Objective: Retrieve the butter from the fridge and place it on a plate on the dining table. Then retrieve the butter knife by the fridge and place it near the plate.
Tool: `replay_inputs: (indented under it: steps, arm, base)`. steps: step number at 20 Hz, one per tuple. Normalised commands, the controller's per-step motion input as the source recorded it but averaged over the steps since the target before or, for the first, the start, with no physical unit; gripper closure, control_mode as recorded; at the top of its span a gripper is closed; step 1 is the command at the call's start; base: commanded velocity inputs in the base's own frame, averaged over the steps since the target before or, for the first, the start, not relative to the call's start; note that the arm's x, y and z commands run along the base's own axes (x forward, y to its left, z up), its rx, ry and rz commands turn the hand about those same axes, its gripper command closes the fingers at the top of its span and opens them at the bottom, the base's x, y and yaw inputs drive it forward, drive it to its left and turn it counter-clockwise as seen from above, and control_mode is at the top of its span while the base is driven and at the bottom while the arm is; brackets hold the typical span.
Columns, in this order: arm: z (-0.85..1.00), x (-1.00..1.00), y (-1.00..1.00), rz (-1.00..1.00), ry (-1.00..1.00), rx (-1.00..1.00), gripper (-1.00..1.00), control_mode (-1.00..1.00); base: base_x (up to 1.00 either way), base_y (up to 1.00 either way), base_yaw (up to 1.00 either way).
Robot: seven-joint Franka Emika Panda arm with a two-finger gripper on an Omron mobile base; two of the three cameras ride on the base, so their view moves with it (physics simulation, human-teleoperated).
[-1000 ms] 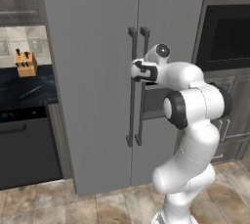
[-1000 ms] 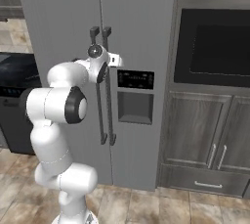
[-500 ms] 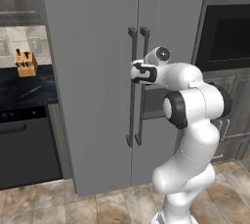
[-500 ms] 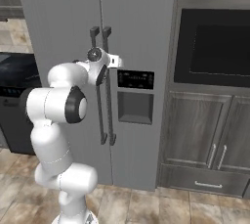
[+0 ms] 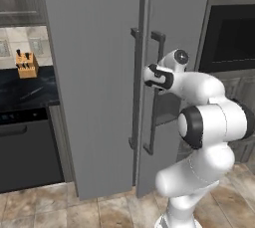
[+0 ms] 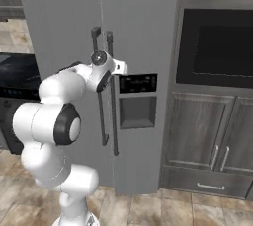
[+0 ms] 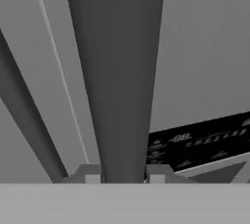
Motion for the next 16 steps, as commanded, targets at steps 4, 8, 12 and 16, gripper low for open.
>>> replay_inputs:
  steps: [4, 8, 12, 16]
  arm:
    - [0.38, -1.0, -0.99, 0.11, 0.06, 0.15, 1.0, -1.0]
    - [0.44, -1.0, -1.0, 0.12, 0.09, 0.18, 1.0, -1.0]
    - [0.46, -1.0, -1.0, 0.11, 0.06, 0.19, 1.0, -1.0]
    - [0.12, -0.73, -0.74, 0.08, 0.04, 0.07, 1.0, -1.0]
  base:
    - [0.0, 0.0, 0.0]
    - [0.0, 0.0, 0.0]
    - [0.0, 0.0, 0.0]
    - [0.0, 0.0, 0.0]
